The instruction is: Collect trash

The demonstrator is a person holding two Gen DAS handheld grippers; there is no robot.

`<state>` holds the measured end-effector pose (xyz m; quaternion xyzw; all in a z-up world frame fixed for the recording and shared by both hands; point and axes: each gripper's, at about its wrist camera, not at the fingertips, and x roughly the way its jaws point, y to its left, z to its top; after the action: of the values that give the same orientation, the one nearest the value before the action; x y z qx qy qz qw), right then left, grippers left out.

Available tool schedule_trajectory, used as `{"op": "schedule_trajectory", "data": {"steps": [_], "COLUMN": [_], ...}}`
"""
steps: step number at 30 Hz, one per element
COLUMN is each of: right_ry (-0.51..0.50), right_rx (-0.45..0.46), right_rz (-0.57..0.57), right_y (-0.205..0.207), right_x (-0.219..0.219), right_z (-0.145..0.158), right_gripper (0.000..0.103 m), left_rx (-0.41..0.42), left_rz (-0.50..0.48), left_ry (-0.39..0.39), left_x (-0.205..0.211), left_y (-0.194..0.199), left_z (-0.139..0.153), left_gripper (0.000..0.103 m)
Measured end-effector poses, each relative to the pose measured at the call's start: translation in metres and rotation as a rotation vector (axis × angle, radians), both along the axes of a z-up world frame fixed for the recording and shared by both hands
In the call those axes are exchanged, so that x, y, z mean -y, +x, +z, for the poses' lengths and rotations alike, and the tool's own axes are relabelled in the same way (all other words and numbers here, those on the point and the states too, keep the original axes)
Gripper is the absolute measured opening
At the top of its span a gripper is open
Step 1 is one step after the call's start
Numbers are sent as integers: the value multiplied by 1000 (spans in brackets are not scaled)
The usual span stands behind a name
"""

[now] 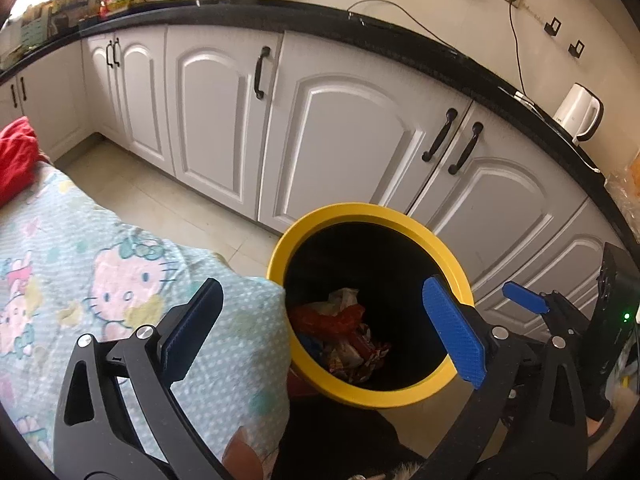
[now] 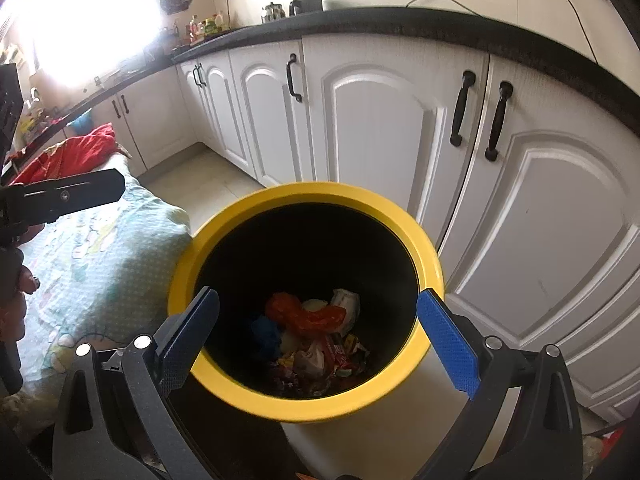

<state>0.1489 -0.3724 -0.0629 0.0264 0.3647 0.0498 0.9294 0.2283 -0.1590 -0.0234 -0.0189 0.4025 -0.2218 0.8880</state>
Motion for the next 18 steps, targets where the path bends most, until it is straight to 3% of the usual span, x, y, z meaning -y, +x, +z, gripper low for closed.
{"op": "schedule_trajectory", "data": {"steps": [18], "right_ry": [15], "right_rx": [110], "right_rz": [-6], "right_y": [-49], "right_x": [-22], "right_z": [42], "right_gripper": [97], "left_rx": [148], "left_rz": [79], "left_ry": [25], "left_x": [-48], "left_y": [-71], "left_z": [35], "left_gripper": [92]}}
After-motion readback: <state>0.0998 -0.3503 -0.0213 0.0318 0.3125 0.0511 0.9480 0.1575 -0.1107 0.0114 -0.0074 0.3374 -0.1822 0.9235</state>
